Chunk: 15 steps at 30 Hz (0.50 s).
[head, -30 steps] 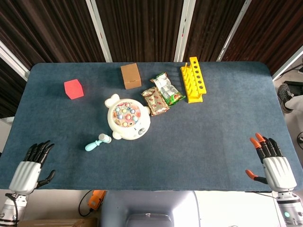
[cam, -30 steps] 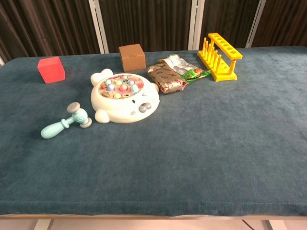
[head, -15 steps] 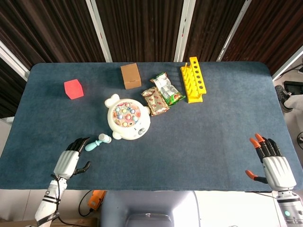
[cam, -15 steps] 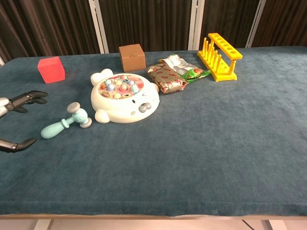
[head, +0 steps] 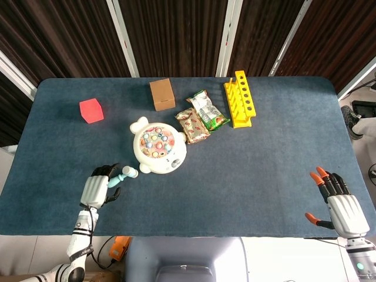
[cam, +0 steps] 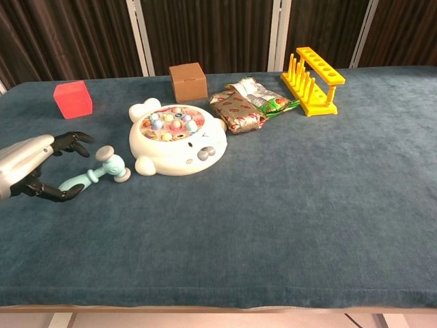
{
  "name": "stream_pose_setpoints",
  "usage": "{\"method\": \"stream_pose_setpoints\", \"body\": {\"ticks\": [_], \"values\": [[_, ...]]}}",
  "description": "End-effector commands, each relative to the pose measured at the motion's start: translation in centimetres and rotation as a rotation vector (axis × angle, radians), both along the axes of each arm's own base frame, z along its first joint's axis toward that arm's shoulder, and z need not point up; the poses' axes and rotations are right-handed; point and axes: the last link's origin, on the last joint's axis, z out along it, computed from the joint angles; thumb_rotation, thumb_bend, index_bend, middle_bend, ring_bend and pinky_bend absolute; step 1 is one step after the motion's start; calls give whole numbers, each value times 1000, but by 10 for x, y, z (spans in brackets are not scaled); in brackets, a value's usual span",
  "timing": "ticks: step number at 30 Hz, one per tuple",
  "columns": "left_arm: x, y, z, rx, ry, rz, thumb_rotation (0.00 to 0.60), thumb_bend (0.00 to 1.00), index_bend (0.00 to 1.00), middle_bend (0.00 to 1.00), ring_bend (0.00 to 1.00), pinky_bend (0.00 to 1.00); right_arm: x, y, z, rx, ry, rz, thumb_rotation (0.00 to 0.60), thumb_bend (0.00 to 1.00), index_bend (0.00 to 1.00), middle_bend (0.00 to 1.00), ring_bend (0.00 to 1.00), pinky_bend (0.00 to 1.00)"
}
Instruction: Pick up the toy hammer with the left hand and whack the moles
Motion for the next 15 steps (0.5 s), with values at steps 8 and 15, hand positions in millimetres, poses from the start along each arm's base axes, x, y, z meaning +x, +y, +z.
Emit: {"method": "stream_pose_setpoints", "body": {"ticks": [8,15], "values": [[5,15,-14,-11,-6,31,600,351,246,299,222,233,-2,-1,0,4,2,-7,600,218,0,0,0,0],[5,23,-19,-12,-6,53,600,354,323,337,260,249,-3,-2,1,2,3,-12,600,217,0,0,0,0]]}}
